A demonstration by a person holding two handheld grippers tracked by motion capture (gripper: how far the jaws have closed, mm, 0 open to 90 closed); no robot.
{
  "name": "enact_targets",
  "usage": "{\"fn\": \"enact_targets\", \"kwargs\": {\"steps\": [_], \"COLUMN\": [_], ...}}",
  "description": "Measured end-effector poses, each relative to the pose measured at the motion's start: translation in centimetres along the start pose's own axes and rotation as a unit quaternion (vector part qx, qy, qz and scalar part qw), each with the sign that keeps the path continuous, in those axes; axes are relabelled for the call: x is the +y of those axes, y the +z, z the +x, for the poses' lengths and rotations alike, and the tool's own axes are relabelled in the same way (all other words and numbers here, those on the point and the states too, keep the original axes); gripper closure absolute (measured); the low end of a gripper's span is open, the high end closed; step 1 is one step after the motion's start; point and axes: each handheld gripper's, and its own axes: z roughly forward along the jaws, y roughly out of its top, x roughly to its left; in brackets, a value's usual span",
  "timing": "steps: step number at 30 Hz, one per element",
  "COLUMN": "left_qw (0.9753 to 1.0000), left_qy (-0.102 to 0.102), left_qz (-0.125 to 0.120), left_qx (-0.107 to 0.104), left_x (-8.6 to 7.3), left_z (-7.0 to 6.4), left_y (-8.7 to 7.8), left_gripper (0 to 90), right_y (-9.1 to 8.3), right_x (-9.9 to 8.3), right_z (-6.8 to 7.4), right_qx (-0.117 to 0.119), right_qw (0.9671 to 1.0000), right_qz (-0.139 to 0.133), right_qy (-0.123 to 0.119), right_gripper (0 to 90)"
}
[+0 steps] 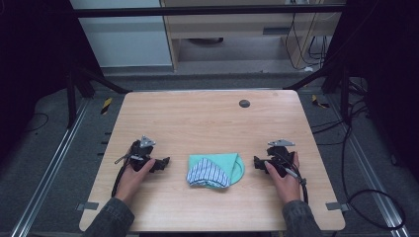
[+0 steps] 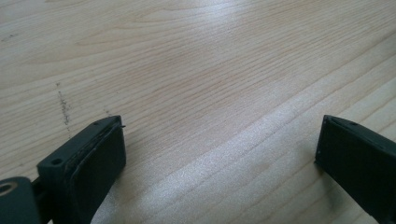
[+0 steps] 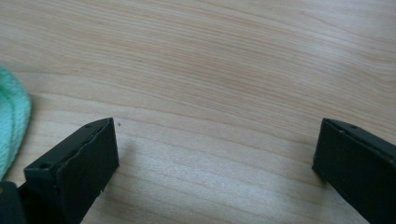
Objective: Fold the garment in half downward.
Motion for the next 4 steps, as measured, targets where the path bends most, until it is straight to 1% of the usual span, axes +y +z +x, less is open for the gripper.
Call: {"fn": "enact_targets", "kwargs": {"steps": [1,2,4], "left_qw": [1.0000,1.0000,1.0000], "left_qy": [0.000,-0.003,-0.004], "left_qz": [0.000,0.001,0.001], "left_qx": [0.000,0.004,0.004], "left_x": [0.00,-0.09,-0.14], "left_z": [0.00,0.07,0.10], "left_y": [0.00,-0.09,-0.13], "left_gripper": [1.0,0.8,0.5], "right_y": [-0.02,-0.03,-0.05], "right_x": [-0.02,-0.03,-0.07], "right_z": [-0.05,-0.06,-0.06], "right_qx": [-0.006,-0.011,-0.015], "right_qw": [1.0000,0.9999,0.9998], "right_qz": [0.001,0.001,0.001], "right_qy": [0.002,0.010,0.011], "right_gripper": [0.1,0.2,0.2]}}
